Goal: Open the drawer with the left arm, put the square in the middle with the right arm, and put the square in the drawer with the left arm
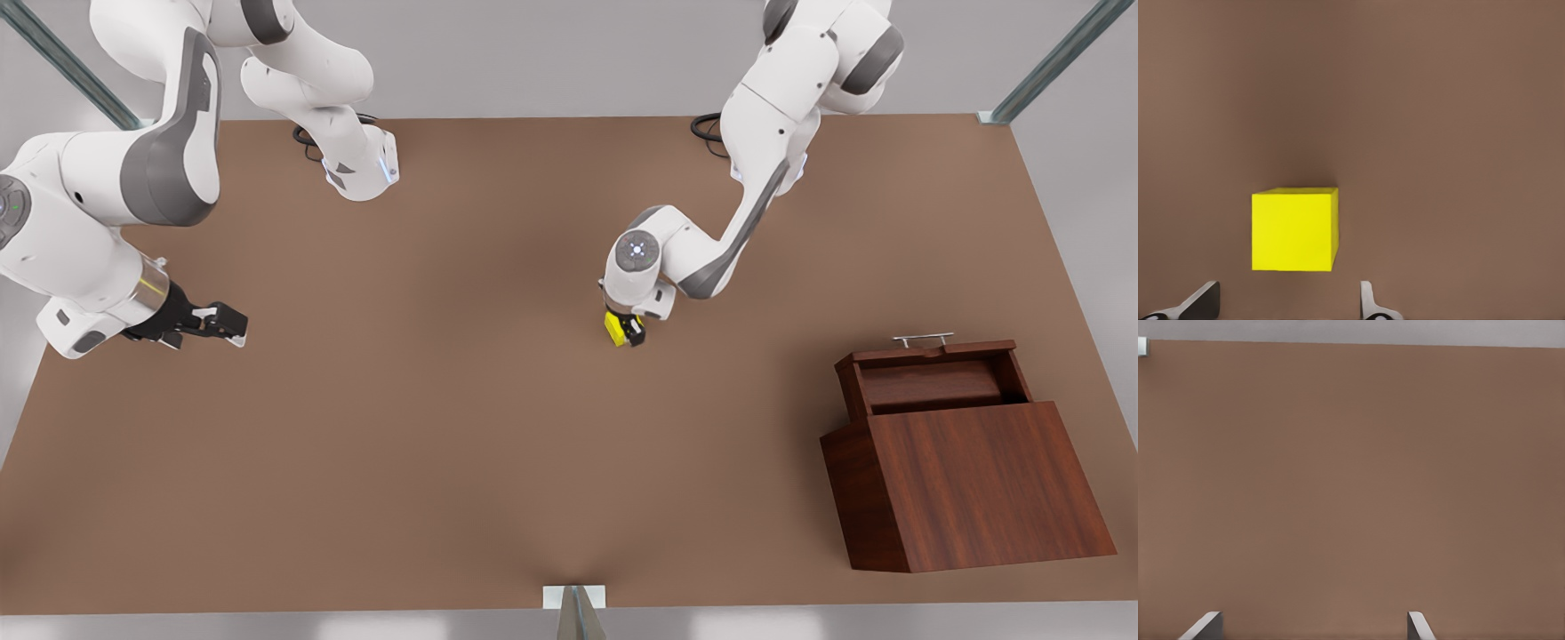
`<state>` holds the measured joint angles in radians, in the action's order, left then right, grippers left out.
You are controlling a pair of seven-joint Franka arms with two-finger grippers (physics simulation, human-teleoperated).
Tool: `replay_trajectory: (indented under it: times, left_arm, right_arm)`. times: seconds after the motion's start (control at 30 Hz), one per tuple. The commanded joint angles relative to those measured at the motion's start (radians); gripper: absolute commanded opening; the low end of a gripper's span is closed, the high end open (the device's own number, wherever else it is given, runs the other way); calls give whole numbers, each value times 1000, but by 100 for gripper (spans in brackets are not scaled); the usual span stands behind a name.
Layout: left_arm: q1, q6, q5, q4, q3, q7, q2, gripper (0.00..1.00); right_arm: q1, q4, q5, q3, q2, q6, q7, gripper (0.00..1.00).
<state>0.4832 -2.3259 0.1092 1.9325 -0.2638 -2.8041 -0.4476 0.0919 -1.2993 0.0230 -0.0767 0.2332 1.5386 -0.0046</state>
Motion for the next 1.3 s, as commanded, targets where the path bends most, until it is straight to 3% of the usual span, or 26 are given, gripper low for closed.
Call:
replay_trajectory:
  times: [0.0,1.1,1.17,1.27]
  left_arm:
    - [0,-3,4,2,0,0,0,100]
    - [8,-139,20,74,21,0,-102,100]
    - [6,-142,27,74,21,0,-109,93]
    - [12,-142,27,75,21,-11,-115,72]
  right_arm:
    - [0,0,0,0,0,0,0,100]
    - [2,0,3,2,8,3,0,100]
    - [0,0,3,0,6,8,0,100]
    - [0,0,3,0,6,8,0,100]
